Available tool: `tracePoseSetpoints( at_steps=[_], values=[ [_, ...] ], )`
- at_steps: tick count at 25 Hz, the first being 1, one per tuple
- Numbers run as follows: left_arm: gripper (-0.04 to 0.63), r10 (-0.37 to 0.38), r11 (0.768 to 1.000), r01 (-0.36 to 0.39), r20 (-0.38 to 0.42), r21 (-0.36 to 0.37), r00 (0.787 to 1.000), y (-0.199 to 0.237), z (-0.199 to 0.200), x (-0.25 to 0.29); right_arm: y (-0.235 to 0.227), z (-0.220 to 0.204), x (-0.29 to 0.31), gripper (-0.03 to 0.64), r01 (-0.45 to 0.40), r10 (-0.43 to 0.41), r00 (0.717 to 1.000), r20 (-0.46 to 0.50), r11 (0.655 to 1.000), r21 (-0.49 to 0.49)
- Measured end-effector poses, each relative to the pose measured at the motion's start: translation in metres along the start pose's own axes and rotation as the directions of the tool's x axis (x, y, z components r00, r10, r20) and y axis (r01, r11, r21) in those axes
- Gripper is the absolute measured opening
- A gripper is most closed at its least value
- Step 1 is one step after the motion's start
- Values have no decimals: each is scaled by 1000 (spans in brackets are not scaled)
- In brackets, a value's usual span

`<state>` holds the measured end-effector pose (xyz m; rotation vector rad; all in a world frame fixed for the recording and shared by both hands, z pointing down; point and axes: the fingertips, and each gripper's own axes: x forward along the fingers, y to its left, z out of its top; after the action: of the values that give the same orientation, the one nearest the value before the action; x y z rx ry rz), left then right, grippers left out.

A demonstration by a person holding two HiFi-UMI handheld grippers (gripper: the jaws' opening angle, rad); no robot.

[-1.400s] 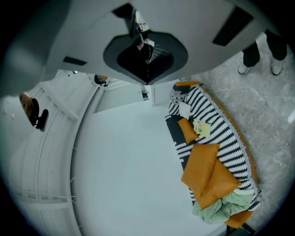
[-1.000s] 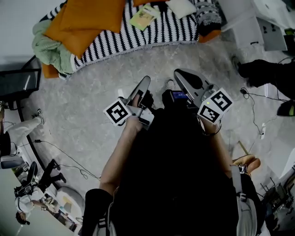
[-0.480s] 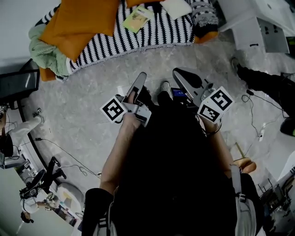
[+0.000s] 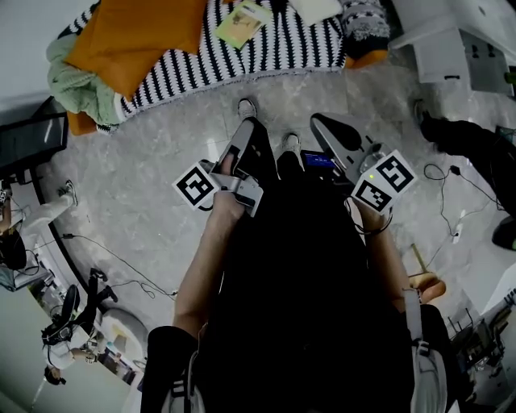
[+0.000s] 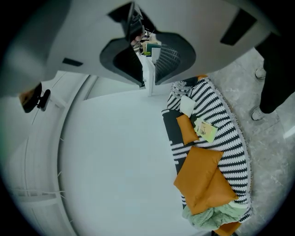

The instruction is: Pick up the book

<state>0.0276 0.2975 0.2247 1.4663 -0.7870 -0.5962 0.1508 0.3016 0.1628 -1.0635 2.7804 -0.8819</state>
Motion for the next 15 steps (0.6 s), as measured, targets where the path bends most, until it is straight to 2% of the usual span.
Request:
tracePoseSetpoints(
  at_steps=[9,15],
  values=[
    [106,-26,999,24,-51,-46,998,17,47,47,-29,24,40,17,79,-79,997,15,997,-11],
    [119,-36,999,33,-104,-32,994,21,91,85,-47,54,78,17,117,-117,993,25,993,-16]
  ],
)
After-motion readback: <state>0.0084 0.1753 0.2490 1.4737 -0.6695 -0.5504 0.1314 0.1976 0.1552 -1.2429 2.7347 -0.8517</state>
